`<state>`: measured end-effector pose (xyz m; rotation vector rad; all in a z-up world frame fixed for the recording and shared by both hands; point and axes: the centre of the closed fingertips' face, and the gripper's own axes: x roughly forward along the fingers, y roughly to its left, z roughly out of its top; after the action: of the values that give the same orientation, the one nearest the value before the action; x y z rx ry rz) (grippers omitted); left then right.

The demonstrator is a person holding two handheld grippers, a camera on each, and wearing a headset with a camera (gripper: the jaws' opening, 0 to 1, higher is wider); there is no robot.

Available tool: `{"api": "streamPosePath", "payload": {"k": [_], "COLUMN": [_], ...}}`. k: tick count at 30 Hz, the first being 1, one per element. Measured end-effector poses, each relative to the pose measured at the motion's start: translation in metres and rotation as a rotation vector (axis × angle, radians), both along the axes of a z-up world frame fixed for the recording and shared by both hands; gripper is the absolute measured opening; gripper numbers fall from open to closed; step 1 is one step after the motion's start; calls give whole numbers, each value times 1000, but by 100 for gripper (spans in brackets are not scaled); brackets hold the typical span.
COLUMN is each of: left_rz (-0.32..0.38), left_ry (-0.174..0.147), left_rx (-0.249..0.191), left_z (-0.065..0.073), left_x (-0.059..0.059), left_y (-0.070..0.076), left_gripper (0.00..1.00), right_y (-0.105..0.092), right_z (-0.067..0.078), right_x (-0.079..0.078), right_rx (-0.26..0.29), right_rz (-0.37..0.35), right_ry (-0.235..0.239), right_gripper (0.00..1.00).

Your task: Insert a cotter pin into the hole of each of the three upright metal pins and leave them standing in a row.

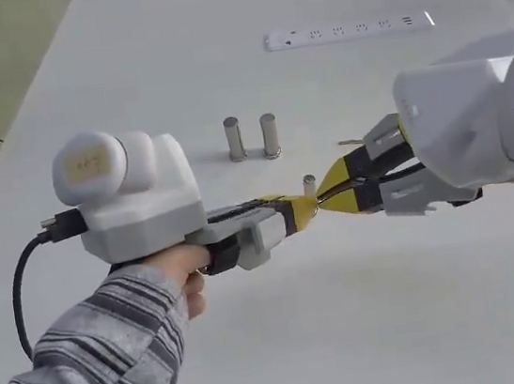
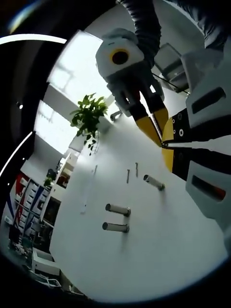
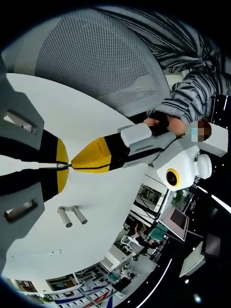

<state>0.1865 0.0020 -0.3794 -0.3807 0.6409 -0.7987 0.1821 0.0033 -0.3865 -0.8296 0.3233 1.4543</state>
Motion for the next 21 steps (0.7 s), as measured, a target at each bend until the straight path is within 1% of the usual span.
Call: {"api": "streamPosePath", "payload": {"k": [1,2,3,4,5,6,7,8,9,10,11,12,13,14,15,16,17,18,19,20,21], "left_rz": [-13,-22,-26,-32,-39,-45,-59,-69,-86,-104,-124,-137,-156,-173,-191,-196,-214,-231,-245,-260,-266], "left_ry": [-19,-33,-42,-53,-64,-72,-81,-89,-119,-141,-165,-189,-229,-254,-272,-280,-297,-317,-332,-343,-343], "left_rx": [10,19,27,37,47,57,70,83,110,129,153,170,197,212,217,209,216,231,246,249,246], "left_z": [1,1,1,1,1,0,-2,-3,-4,-5,-7,-7,-7,-6,-6,-5,-5,-5,-5,-6,-6], "left_x": [-1,-2,-2,-2,-3,-3,-5,-6,-6,-7,-8,-8,-10,-11,-13,-15,-17,-18,-20,-22,-24], "left_y": [-1,0,0,1,1,2,3,3,5,5,7,7,7,7,6,5,4,4,4,2,2], "left_gripper": [0,0,0,0,0,0,0,0,0,0,0,0,0,0,0,0,0,0,0,0,0], "right_y": [0,1,1,1,-1,-3,-5,-6,-7,-7,-7,-8,-10,-11,-12,-12,-13,-13,-13,-13,-12], "right_z": [1,2,2,1,1,0,-2,-2,-1,-1,-1,-1,-2,-4,-5,-6,-8,-9,-10,-10,-10], "right_x": [0,1,-2,-4,-3,3,2,1,0,-1,-3,-4,-5,-6,-5,-7,-9,-11,-13,-15,-18], "right_rx": [15,44,62,70,77,84,91,103,126,139,155,166,171,171,173,179,179,181,183,184,187], "right_rz": [-15,-42,-63,-71,-84,-99,-116,-133,-149,-156,-173,-178,-179,-187,-194,-195,-194,-197,-195,-188,-185], "right_ry": [12,36,92,121,133,140,185,216,247,273,318,335,351,372,377,386,400,421,428,434,443], "right_gripper": [0,0,1,4,5,5,5,5,6,6,6,6,6,6,7,6,6,7,7,8,8]}}
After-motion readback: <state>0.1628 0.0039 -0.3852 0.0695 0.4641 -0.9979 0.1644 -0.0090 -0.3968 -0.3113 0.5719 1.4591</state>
